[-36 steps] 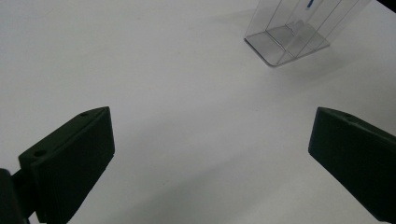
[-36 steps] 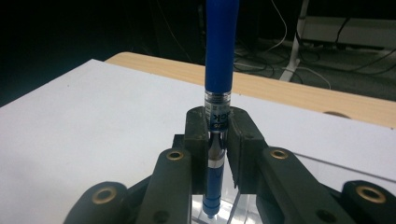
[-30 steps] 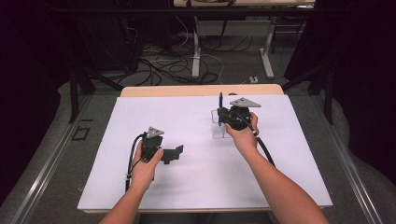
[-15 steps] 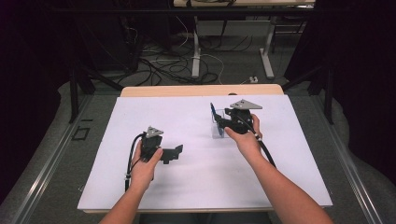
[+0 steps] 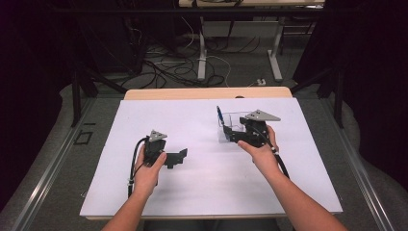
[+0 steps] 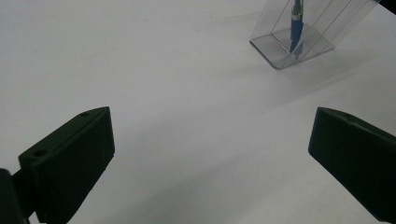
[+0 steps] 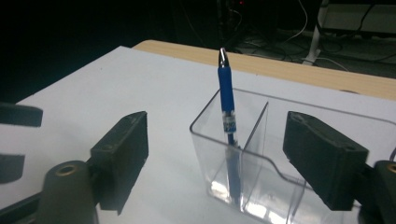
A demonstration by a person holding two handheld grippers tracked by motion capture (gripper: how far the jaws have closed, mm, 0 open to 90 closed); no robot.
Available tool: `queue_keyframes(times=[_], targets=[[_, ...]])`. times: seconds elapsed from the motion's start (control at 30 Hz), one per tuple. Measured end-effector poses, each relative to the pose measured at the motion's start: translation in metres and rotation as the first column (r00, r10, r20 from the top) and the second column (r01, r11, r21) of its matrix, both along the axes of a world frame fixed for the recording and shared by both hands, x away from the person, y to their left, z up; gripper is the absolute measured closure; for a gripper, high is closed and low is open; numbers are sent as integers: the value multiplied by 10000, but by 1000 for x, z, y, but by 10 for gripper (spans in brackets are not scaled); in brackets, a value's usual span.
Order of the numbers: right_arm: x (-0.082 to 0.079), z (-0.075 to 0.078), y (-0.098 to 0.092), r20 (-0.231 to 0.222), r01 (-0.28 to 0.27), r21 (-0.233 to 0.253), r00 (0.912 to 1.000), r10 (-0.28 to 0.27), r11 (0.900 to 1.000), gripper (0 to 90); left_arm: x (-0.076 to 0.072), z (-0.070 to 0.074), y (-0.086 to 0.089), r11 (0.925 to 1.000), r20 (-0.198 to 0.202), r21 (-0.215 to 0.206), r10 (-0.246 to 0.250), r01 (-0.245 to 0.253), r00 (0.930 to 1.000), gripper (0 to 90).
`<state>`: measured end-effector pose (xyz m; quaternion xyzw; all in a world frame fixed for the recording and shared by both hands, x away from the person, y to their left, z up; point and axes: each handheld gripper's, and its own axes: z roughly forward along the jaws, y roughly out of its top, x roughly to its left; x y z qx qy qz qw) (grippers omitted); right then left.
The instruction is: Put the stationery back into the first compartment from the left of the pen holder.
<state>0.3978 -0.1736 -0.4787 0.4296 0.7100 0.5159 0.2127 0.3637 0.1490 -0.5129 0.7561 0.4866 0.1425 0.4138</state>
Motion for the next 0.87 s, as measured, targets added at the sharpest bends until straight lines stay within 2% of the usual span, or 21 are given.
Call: queue_keyframes(times=[0.17, 0.4, 0.6, 0.83, 0.87], targets=[[-12, -1, -3, -144, -62, -282, 9999, 58, 9996, 155, 0, 0, 1, 10000, 55, 45, -49, 49, 10000, 1], [-28, -7, -7, -324, -106, -779, 9994, 81, 9969, 121, 0, 0, 3, 10000, 94, 24, -19, 19, 10000, 1], [-36, -13, -14, -457, -13, -1149, 9989, -39, 9934, 32, -2, 0, 5, 10000, 105, 34, -20, 19, 9999, 1], [-42, -22, -24, -517, 210, -1434, 9983, -286, 9894, 0, -1, 0, 5, 9996, 88, -196, 194, -192, 9998, 1], [-41, -24, -26, -481, 277, -1401, 9982, -348, 9897, 0, -1, 0, 6, 9998, 80, -122, 137, -136, 9999, 2]])
